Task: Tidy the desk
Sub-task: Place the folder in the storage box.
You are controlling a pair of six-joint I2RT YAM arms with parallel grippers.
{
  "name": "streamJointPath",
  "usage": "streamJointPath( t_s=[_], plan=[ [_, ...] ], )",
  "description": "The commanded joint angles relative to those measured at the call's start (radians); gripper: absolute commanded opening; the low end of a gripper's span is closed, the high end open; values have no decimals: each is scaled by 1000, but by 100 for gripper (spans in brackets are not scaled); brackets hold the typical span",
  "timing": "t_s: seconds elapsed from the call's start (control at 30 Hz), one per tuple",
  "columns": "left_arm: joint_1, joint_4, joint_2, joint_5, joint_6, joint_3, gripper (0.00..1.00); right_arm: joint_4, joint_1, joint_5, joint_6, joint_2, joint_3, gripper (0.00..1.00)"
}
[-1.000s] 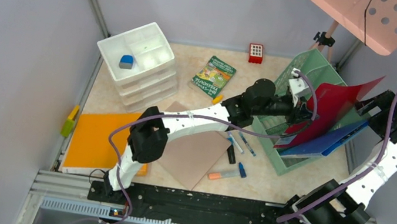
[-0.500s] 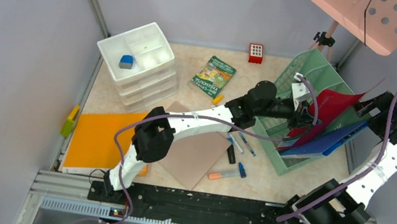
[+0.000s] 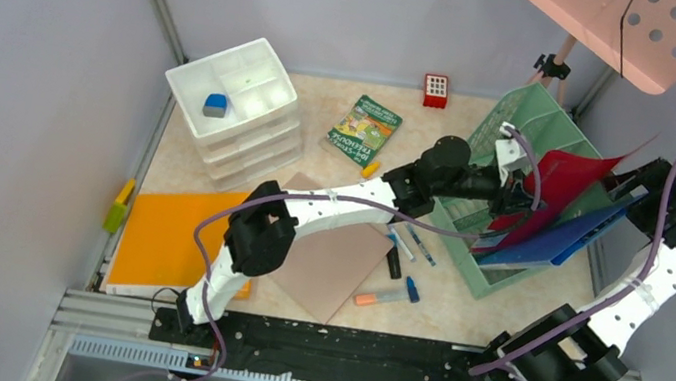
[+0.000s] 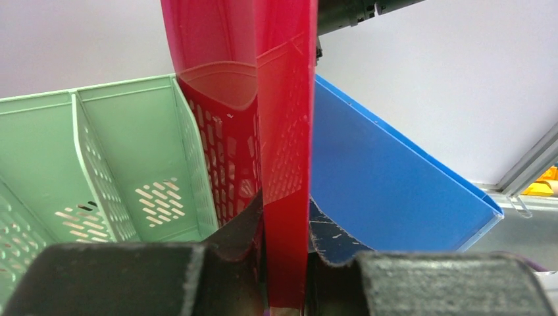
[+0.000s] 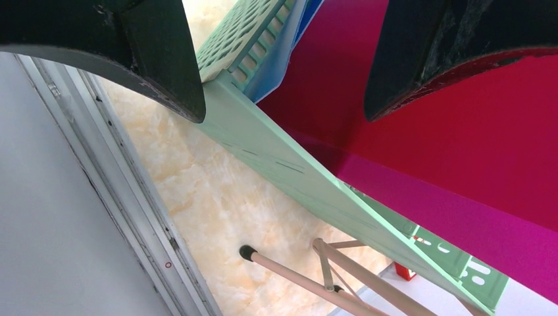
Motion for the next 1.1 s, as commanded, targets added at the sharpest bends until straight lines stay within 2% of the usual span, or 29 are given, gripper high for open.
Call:
streamJointPath(
  t_s=[0.0, 0.2, 0.37, 0.67, 0.87, 1.07],
  plan=[
    [6, -41, -72, -18, 49, 37, 0, -66, 11, -146, 34, 12, 91, 91],
    [13, -302, -156, -33, 198, 23, 0, -119, 11, -151, 31, 63, 211, 91],
    [40, -375, -178, -76, 240, 39, 0, -170, 11, -134, 7, 105, 284, 91],
    [72, -266, -187, -50, 208, 11, 0, -254, 14, -194, -67, 140, 307, 91],
    [73, -56, -185, -43, 201, -57, 0, -320, 15, -197, -161, 143, 322, 92],
    [85, 36, -170, -85, 256, -81, 0, -366, 14, -180, -240, 156, 321, 92]
  ],
)
